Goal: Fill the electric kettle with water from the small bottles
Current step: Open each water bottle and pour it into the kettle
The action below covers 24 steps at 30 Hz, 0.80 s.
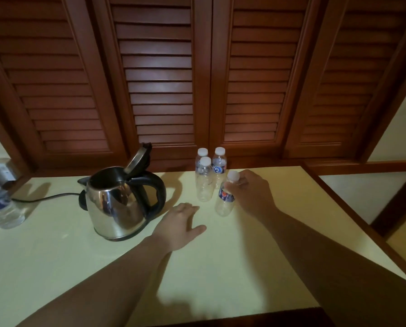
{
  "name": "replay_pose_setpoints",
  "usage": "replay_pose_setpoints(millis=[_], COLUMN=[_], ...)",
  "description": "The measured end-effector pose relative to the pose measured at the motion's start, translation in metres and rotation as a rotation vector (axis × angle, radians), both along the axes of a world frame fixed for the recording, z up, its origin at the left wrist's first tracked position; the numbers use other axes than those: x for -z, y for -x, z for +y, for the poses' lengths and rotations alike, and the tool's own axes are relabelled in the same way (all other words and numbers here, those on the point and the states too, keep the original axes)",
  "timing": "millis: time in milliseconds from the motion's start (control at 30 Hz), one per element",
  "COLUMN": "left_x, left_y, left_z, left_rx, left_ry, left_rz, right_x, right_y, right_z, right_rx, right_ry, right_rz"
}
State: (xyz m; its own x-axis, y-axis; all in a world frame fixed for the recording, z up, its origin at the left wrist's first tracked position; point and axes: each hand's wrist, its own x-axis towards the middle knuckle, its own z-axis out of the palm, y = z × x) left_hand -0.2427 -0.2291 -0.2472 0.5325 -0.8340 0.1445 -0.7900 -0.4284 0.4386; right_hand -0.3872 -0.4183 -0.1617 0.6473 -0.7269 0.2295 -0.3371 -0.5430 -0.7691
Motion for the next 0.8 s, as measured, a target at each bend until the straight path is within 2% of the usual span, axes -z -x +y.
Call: replay_pose_setpoints(millis=[167,367,567,800], left_x=[0.008,0.006,0.004,0.007], left_y=[-0.007,-0.007,-0.006,-0.005], left_z=[-0.008,-0.007,-0.006,-0.005], left_rx=[-0.062,-0.059,-0.055,-0.054], left_ry=[-0.074,-0.077,-0.087,-0.080], left_rz=[-0.067,-0.061,-0.067,-0.064], right_x=[0.004,0.007,0.024,0.044], right_y=[-0.034,-0.050,-0.052,-0.034], right_z=[-0.011,-0.012,-0.016,-0.009], right_rx=[0.054,0.053,0.054,0.061], right_ry=[0.086,-0.002,0.003,-0.169], right_rz=[0.023,-0.023,-0.040,0.165])
